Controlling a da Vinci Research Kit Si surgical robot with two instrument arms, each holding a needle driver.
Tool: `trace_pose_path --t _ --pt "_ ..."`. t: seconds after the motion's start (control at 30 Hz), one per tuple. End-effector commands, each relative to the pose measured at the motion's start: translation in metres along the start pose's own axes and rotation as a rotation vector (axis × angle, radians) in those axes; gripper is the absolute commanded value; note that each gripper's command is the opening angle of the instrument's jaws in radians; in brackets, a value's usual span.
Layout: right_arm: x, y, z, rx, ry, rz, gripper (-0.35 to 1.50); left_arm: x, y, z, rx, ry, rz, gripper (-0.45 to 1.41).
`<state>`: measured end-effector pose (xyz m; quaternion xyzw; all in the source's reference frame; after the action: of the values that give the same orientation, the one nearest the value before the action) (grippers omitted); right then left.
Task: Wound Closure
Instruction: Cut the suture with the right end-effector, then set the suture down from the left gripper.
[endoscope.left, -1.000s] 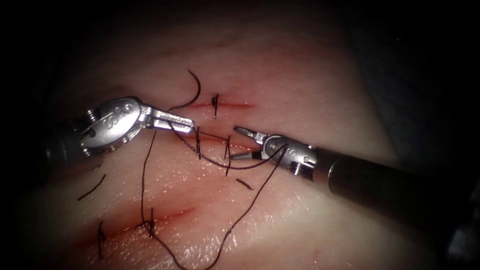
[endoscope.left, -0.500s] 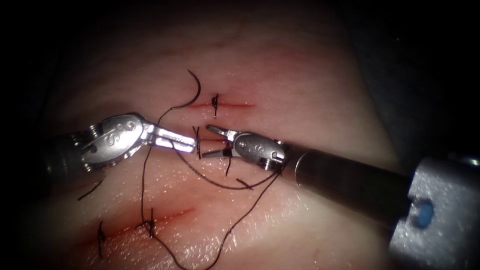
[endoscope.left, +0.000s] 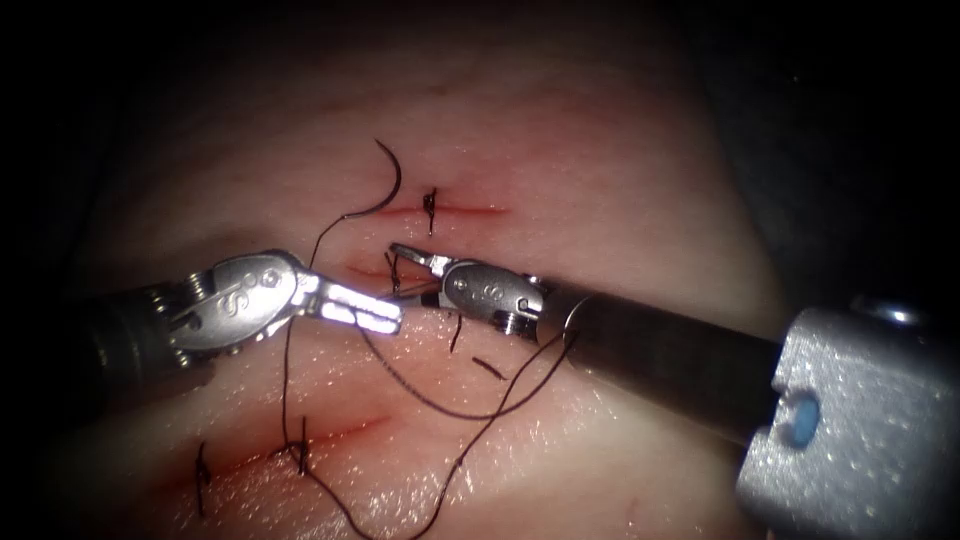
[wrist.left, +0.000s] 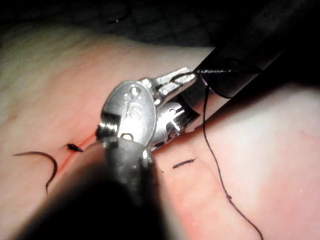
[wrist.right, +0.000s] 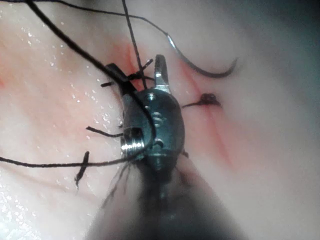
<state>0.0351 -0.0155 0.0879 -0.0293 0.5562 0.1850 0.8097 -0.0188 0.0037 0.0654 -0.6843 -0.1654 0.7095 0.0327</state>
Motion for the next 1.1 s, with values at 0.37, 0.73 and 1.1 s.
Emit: trace_pose_path --t 0.37,0.73,1.1 --pt "-0.0006 0.0004 0.0001 -0.017 -0.033 -0.004 0.99 -0.0004 0.0022 0.0002 -0.018 -0.015 0.014 -0.45" --pt "0.0002 0.0008 -0.0111 0.032 0.027 -0.010 1.48 -0.0032 0.0096 -0.0036 -0.027 -0.057 0.013 -0.45" --pt "-0.0001 0.0026 -0.0218 0.002 0.060 -0.042 1.48 -0.0106 0.0185 -0.0120 0.012 -0.133 -0.116 0.19"
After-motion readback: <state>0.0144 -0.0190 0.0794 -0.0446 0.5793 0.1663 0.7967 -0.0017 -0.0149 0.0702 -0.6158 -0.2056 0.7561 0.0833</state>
